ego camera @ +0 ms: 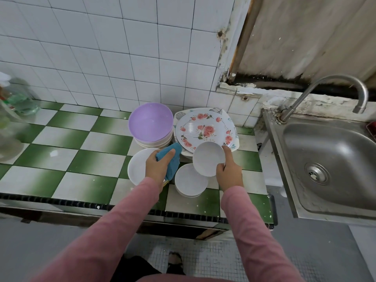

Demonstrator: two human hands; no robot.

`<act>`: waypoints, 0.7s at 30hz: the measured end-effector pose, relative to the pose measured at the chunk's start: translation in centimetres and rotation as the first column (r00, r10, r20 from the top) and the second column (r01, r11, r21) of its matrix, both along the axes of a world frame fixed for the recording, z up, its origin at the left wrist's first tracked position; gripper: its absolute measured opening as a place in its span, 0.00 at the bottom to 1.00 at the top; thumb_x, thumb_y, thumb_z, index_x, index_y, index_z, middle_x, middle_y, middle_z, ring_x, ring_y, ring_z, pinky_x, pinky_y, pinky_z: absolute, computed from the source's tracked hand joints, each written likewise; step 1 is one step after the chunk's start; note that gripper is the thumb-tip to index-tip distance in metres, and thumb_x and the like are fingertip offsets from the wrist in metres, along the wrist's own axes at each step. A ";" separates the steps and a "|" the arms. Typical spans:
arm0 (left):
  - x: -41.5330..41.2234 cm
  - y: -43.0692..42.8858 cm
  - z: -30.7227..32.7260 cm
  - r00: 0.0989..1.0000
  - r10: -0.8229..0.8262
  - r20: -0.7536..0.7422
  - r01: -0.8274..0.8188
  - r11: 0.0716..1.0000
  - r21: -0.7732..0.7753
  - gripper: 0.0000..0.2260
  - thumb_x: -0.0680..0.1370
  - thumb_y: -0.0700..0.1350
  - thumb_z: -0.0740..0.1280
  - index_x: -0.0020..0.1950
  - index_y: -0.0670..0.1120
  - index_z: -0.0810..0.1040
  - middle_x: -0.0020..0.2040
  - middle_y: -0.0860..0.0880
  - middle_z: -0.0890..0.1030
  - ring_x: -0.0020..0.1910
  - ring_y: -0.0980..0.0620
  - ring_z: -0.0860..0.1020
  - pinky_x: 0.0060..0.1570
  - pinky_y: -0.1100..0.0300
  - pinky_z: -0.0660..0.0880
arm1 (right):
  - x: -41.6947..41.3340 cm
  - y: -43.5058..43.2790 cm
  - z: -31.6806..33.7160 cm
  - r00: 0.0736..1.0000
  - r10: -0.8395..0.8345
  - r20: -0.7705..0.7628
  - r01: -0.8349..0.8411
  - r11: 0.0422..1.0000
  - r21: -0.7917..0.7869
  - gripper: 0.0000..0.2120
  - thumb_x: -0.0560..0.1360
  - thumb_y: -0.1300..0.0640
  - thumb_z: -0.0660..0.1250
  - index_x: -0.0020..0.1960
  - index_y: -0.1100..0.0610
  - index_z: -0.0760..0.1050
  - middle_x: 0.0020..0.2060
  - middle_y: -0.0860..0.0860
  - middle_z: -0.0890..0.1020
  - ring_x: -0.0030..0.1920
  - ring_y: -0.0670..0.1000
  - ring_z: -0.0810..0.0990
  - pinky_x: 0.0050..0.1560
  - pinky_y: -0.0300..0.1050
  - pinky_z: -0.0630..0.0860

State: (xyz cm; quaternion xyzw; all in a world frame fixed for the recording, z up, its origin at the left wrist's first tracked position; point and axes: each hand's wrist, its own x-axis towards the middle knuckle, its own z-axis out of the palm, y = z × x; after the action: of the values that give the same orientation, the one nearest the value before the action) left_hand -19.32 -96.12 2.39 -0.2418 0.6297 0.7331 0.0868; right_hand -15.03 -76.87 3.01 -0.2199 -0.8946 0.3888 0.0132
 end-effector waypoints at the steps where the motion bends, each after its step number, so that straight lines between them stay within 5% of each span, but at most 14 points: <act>1: 0.0 0.0 0.0 1.000 0.001 0.001 -0.001 1.000 -0.001 0.19 0.75 0.50 0.73 0.63 0.47 0.74 0.59 0.45 0.79 0.57 0.44 0.79 0.55 0.49 0.79 | 0.0 -0.1 0.0 1.000 0.002 -0.006 -0.002 1.000 -0.002 0.29 0.79 0.63 0.54 0.77 0.43 0.59 0.33 0.55 0.73 0.35 0.56 0.75 0.44 0.52 0.78; 21: 0.4 0.2 0.6 1.000 0.004 -0.009 -0.004 1.000 -0.013 0.14 0.76 0.50 0.71 0.59 0.50 0.74 0.55 0.48 0.79 0.55 0.47 0.78 0.51 0.54 0.78 | 0.3 -1.4 -1.1 1.000 -0.011 -0.024 0.008 0.991 -0.136 0.27 0.79 0.65 0.54 0.74 0.45 0.58 0.44 0.60 0.78 0.39 0.55 0.76 0.35 0.42 0.67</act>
State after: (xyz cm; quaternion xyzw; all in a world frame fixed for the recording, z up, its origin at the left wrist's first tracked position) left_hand -18.97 -95.94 2.99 -0.2403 0.6345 0.7302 0.0810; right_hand -14.73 -78.29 1.94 -0.2199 -0.8646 0.4516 0.0109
